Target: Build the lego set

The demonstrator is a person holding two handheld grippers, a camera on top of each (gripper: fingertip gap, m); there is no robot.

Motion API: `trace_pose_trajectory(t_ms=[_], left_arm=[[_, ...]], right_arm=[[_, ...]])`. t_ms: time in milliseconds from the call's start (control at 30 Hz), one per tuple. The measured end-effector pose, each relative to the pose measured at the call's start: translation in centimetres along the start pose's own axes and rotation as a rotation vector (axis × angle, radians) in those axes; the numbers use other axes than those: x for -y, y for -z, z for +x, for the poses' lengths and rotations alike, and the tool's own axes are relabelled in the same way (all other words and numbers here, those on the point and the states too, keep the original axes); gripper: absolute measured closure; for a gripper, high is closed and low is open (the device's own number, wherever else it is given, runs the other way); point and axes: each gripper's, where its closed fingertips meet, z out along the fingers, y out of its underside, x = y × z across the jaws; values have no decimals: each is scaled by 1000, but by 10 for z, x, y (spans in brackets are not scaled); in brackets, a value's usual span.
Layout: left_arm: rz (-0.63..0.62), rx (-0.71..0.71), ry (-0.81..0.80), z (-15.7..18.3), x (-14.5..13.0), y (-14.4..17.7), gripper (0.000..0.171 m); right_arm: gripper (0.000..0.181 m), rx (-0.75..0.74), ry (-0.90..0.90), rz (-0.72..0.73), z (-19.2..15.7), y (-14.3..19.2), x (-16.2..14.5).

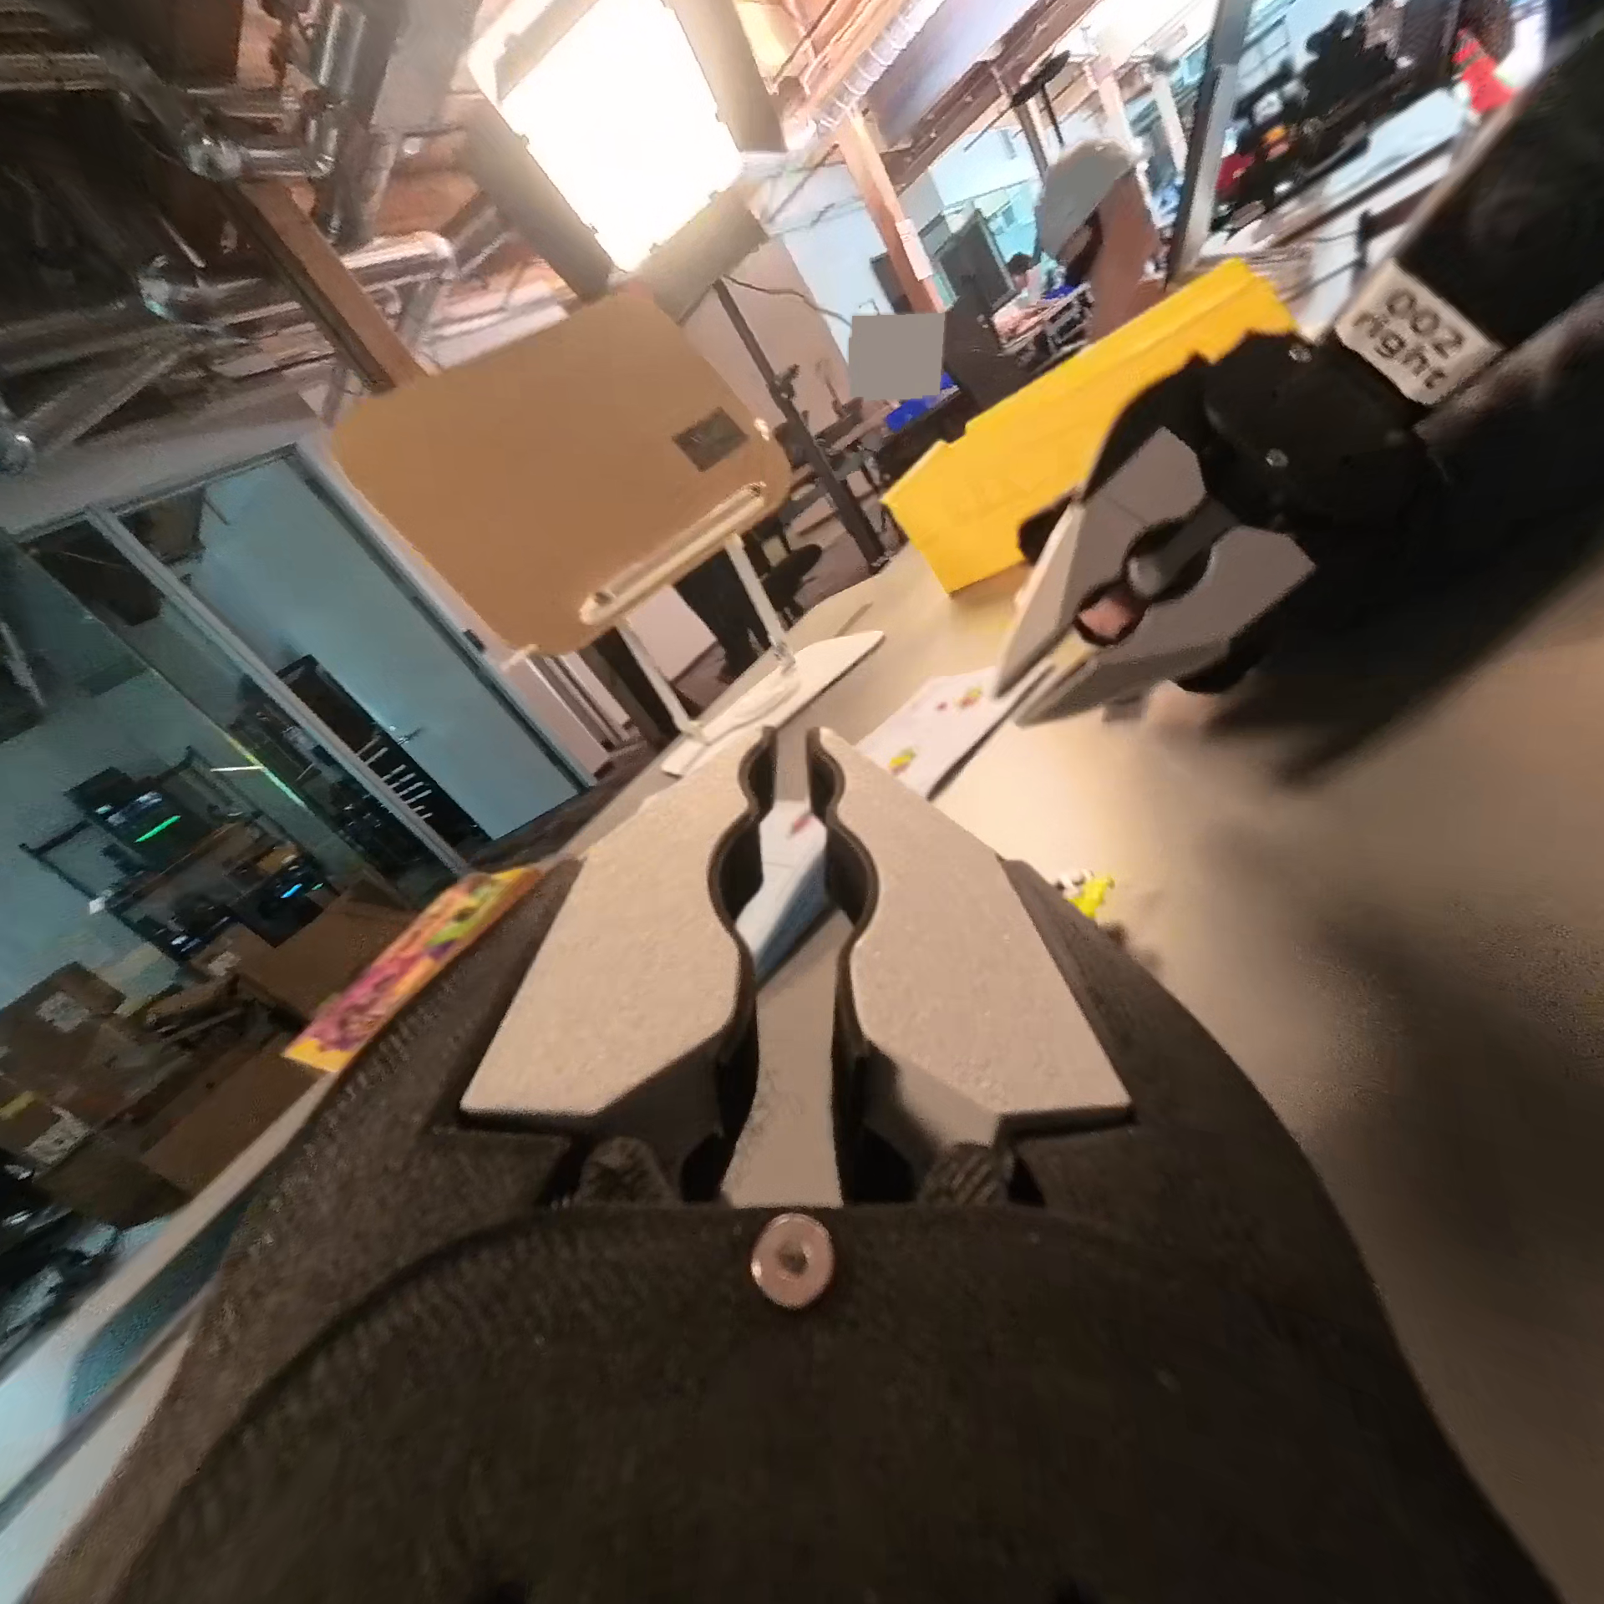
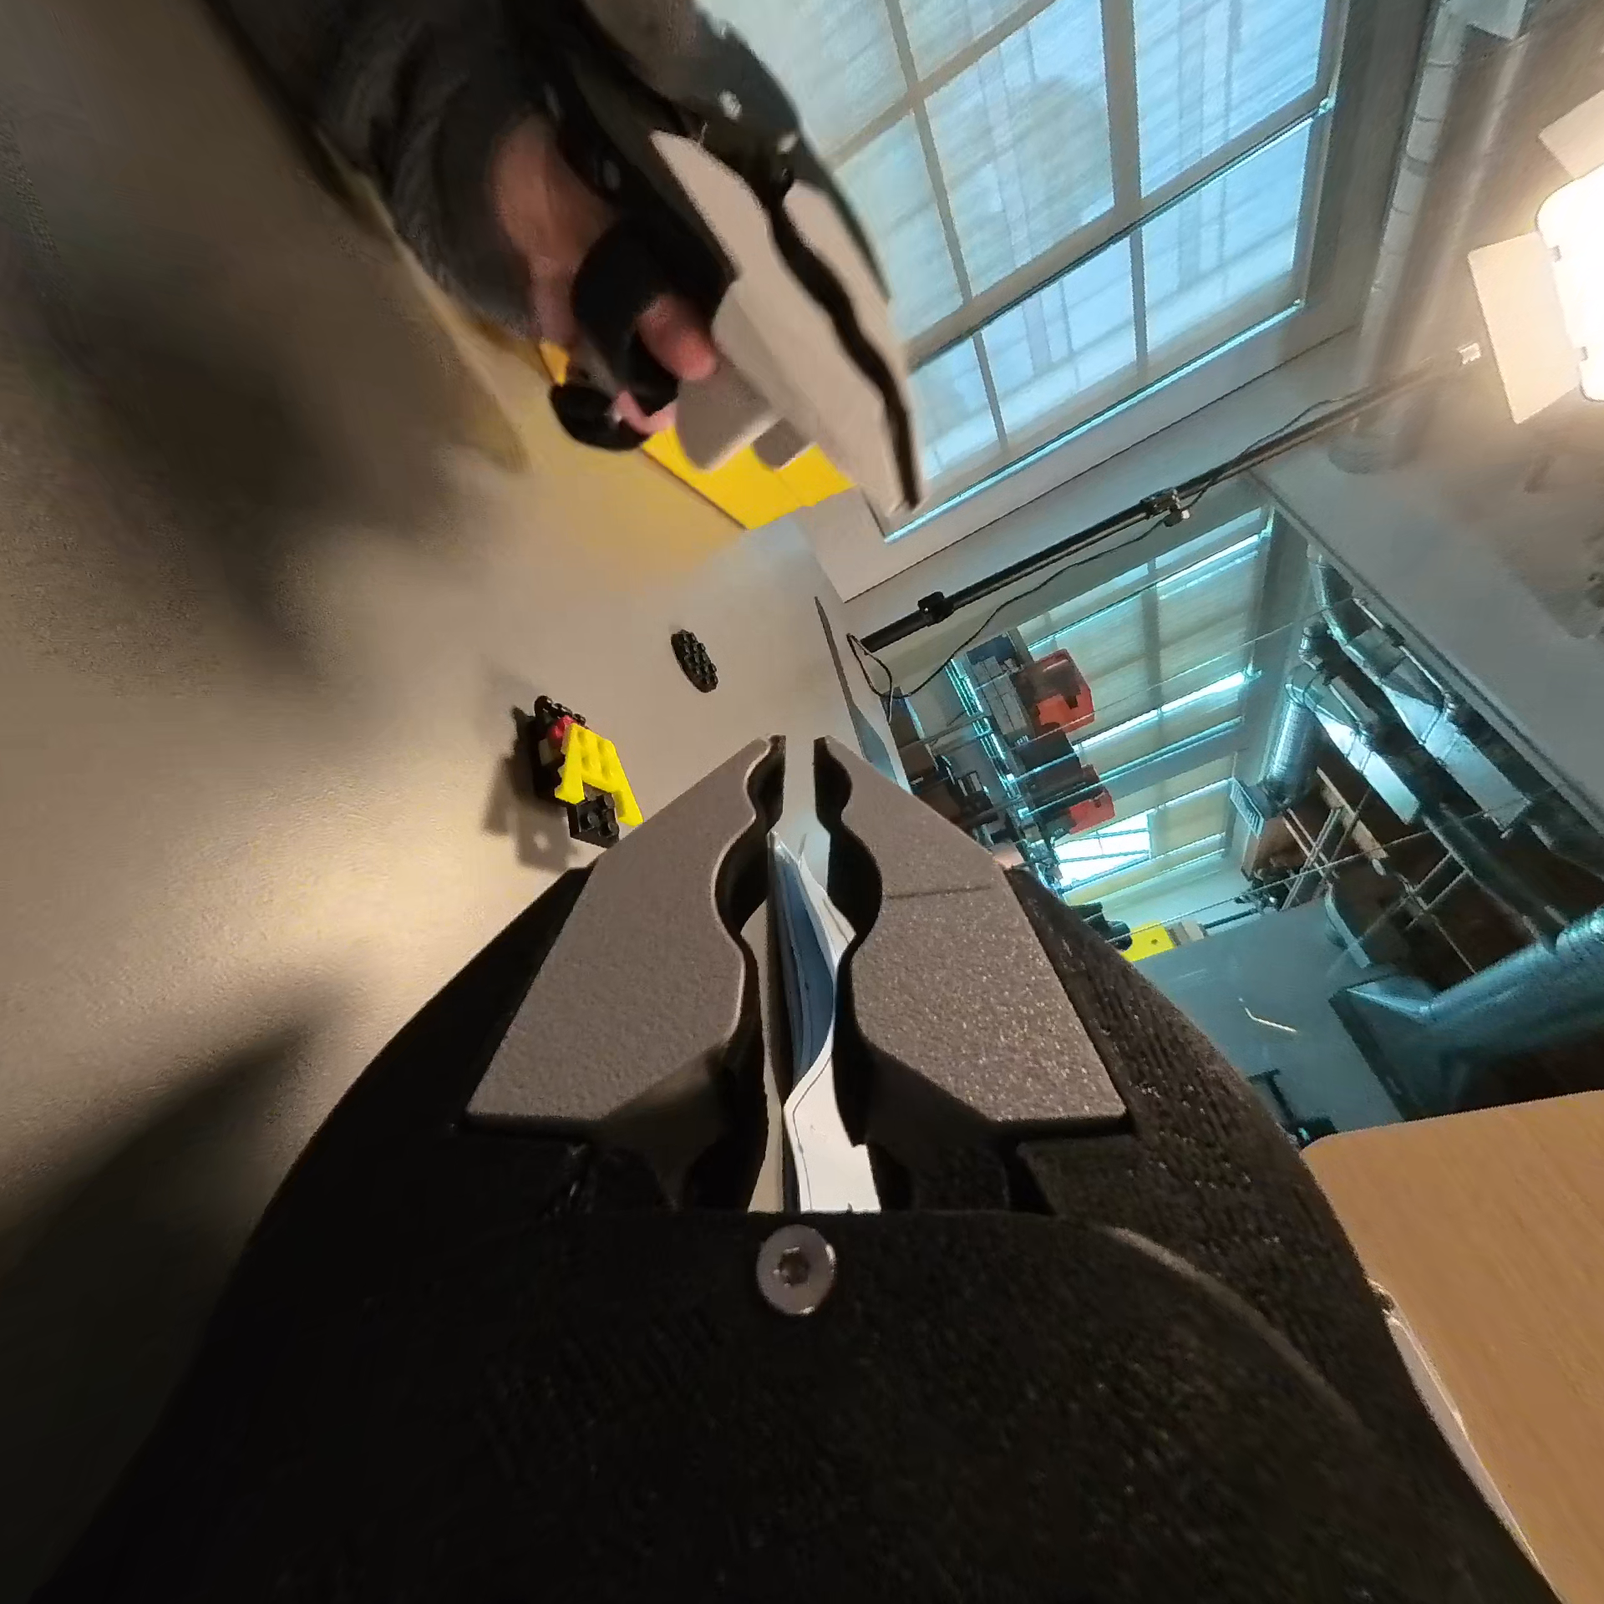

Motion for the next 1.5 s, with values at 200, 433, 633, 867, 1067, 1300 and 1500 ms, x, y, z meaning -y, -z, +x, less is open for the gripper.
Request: trace_pose_trajectory(t_ms=[200,433,633,867,1067,1300,1500], left_arm=[[-39,309,10,-81,68,49,171],[-482,621,78,-184,35,152,159],[-933,566,467,-217,-78,207,151],[-1363,545,757,-201,-184,270,147],[-1461,587,707,-203,-205,281,143],[-1449,585,611,-207,-199,277,143],[-1400,557,694,-202,-199,273,143]], right_arm=[[177,-1,6,-1,0,-1,-1],[177,-8,-5,8,1,0,-1],[177,-6,16,19,0,0,3],[177,-11,28,19,0,1,4],[177,-10,25,20,0,0,4],[177,-4,26,15,-2,0,3],[177,-1,20,15,-2,0,3]])
